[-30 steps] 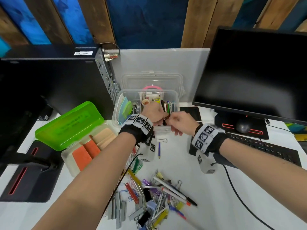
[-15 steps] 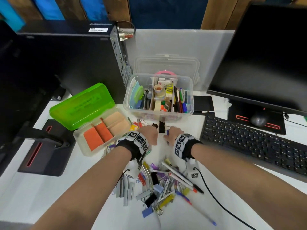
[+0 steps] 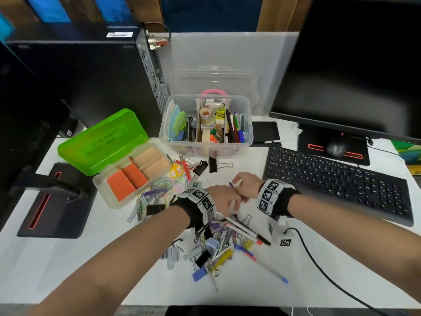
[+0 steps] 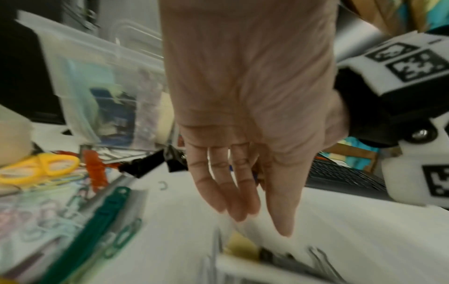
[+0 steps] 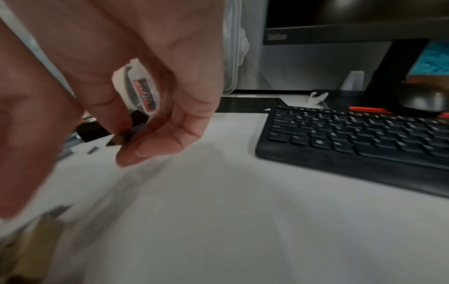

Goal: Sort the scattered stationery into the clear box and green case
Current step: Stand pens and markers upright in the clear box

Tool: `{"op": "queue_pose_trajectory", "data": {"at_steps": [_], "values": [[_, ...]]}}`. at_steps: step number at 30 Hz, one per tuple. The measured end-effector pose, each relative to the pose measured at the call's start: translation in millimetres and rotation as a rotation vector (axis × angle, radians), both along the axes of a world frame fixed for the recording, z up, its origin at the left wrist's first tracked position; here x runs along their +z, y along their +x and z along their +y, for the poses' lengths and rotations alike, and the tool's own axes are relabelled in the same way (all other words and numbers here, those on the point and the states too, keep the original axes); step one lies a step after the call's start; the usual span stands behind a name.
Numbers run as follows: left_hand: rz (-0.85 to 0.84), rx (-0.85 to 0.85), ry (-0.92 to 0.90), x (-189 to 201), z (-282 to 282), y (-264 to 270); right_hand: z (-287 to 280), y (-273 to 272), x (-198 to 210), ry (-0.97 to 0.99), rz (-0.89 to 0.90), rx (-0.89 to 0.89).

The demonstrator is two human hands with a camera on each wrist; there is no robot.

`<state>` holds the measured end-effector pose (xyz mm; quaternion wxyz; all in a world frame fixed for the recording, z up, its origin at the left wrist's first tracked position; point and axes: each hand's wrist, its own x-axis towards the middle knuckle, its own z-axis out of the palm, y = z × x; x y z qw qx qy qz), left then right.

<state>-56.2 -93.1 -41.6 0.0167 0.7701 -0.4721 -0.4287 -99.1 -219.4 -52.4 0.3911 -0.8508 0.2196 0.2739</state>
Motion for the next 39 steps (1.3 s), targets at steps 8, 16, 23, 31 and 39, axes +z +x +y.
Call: {"op": "queue_pose_trajectory", "data": {"at_steps": [8,16,23,31,39], "values": [[-0.196,-0.17,-0.018,-22,6,-14,-17,-46,-5,0.12,0.138,-0.044],[-0.273,-0.23,-0.039,-22,1,-12,-12,-64,-8,0.005,0.229,0.102],[-0.365,-0.196,-0.142,-10,-9,5,-3,-60,-12,-0.238,0.089,0.408],[-0.307,-0.111,-0.314,-5,-6,-20,-36,-55,-8,-0.352,0.079,0.266],[-0.172,-0.299,-0.107,-27,-9,-43,-43,-62,-12,-0.294,0.048,0.164]]}}
